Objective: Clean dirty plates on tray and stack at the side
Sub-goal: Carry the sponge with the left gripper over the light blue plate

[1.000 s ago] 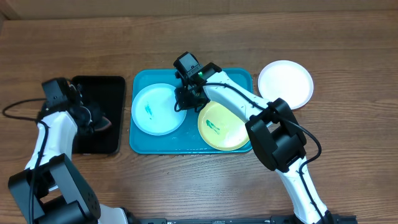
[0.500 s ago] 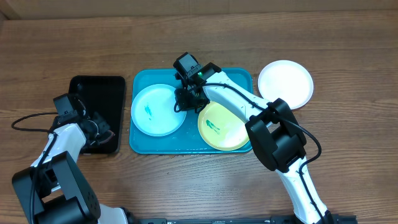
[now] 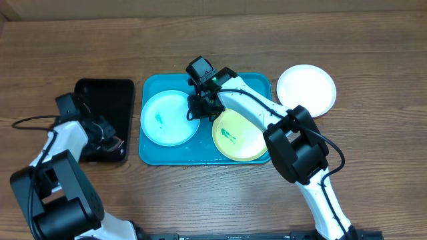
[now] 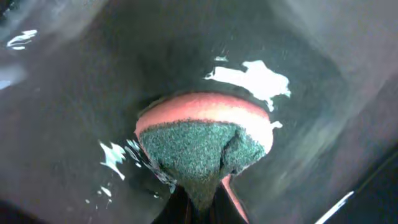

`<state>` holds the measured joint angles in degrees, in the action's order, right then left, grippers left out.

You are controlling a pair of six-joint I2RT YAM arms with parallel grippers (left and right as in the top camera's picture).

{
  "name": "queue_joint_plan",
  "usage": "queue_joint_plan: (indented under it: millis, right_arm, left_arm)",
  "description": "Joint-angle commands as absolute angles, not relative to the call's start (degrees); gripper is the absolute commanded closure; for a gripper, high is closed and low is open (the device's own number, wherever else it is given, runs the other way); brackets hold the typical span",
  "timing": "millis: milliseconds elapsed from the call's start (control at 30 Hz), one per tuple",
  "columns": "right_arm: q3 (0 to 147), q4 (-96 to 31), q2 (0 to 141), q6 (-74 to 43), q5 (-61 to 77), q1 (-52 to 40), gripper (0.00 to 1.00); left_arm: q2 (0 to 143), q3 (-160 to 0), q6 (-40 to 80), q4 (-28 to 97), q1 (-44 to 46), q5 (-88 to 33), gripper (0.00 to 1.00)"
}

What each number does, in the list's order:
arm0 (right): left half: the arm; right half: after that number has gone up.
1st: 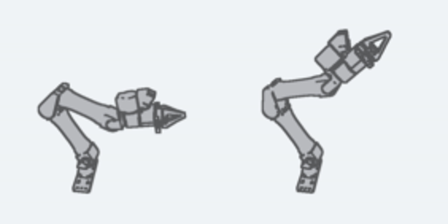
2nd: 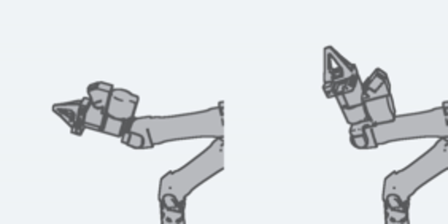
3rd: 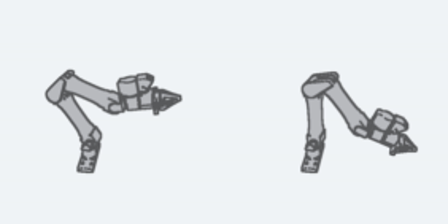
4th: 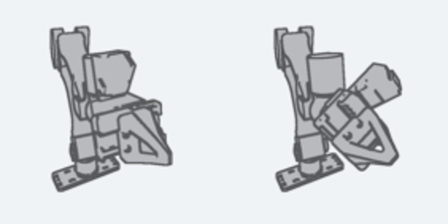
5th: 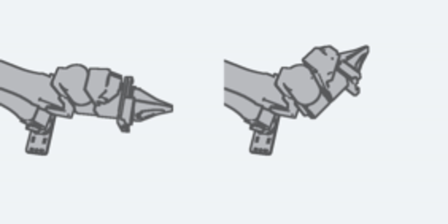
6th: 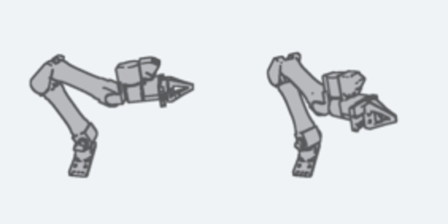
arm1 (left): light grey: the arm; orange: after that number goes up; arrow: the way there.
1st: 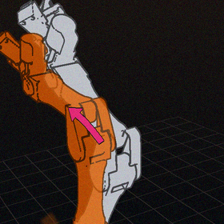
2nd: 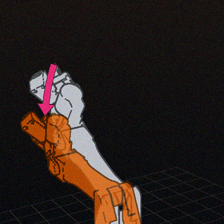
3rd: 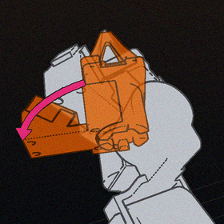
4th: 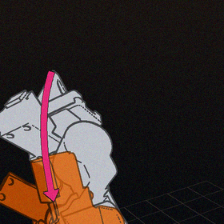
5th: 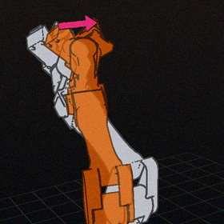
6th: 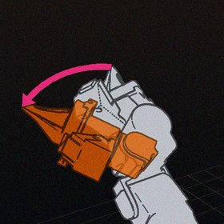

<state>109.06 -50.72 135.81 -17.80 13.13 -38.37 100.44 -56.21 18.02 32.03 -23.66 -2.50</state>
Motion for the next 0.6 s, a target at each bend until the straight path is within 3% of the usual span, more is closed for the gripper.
queue_joint_plan:
  millis: [0, 267, 467, 567]
  right_arm:
    - [107.18, -50.50, 135.57, -17.82, 12.93, -39.31, 0.87]
    - [107.18, -49.45, 135.57, -17.80, 12.91, -39.31, 0.87]
    - [107.18, -48.93, 135.57, -17.82, 11.40, -39.31, 0.87]
    - [107.18, -49.19, 135.57, -17.82, 10.15, -39.31, 0.89]
  left_arm:
    - [99.42, -64.12, 18.37, 38.92, -23.66, -1.93, 0.96]
    - [93.89, -81.95, 18.13, 55.86, -23.59, -6.48, 0.95]
    - [92.92, -82.37, 14.68, 56.55, -22.26, -22.31, 0.95]
    - [93.82, -81.28, 14.74, 56.31, -19.22, -23.83, 0.96]
